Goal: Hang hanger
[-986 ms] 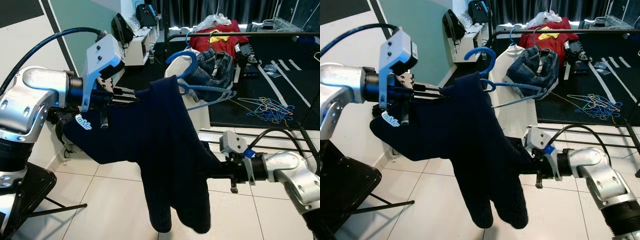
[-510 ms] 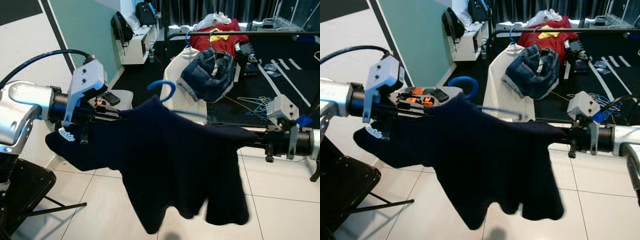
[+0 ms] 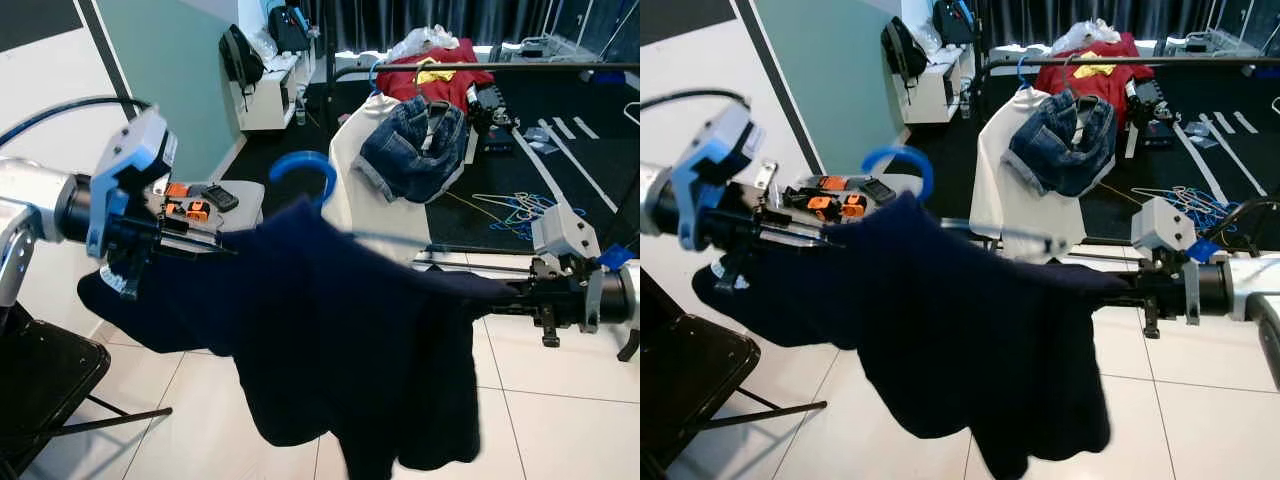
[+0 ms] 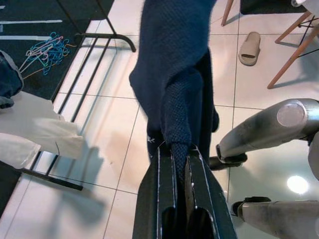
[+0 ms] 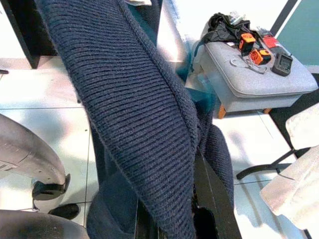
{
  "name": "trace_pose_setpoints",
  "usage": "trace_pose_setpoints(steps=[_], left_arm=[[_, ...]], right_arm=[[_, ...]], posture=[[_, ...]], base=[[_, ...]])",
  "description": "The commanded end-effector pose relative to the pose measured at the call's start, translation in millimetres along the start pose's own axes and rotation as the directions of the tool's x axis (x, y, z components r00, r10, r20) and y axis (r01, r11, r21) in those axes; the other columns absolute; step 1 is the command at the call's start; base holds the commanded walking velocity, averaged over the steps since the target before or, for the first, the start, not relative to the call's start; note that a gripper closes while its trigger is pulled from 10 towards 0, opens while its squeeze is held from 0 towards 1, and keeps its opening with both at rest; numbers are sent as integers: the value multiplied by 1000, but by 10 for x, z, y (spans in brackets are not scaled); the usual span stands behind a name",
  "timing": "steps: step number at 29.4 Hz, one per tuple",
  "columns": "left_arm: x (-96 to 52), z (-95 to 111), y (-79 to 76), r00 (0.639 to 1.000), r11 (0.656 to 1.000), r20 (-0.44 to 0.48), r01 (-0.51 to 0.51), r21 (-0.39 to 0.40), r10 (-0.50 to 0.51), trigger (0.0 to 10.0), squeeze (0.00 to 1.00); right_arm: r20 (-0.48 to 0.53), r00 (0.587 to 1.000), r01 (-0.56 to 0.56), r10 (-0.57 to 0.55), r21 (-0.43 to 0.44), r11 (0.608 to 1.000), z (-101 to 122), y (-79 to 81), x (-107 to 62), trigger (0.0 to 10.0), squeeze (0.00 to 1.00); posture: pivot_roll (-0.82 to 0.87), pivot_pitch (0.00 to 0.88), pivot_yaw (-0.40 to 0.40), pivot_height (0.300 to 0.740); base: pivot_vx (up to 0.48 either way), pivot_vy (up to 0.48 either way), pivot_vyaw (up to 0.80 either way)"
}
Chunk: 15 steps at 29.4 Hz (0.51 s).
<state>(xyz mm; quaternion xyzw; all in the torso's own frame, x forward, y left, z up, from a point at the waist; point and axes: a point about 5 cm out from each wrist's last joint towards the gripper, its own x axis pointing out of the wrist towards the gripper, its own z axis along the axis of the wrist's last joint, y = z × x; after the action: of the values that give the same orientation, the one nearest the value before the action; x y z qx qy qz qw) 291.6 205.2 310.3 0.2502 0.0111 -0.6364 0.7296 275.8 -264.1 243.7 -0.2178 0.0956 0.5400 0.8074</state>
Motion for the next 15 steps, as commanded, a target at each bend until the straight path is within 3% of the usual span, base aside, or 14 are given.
trace_pose_setpoints(steps=[1, 8, 15], left_arm=[[-117, 73, 3, 1000, 1000, 19, -21, 4, 20, 10000, 0], [-147, 118, -46, 997, 998, 49, 61, -1, -61, 10000, 0], [-256, 113, -114, 990, 988, 48, 136, -73, -132, 10000, 0]], right_arm=[[-3, 999, -34, 34, -9, 999, 30, 27, 47, 0, 0], [13, 998, -68, 68, -8, 998, 38, 66, 101, 0, 0], [11, 997, -70, 70, -16, 997, 69, 67, 58, 0, 0]], posture=[[-142, 0, 71, 740], [-142, 0, 71, 740], [-143, 0, 72, 740]], base=[[0, 0, 0], [0, 0, 0], [0, 0, 0]])
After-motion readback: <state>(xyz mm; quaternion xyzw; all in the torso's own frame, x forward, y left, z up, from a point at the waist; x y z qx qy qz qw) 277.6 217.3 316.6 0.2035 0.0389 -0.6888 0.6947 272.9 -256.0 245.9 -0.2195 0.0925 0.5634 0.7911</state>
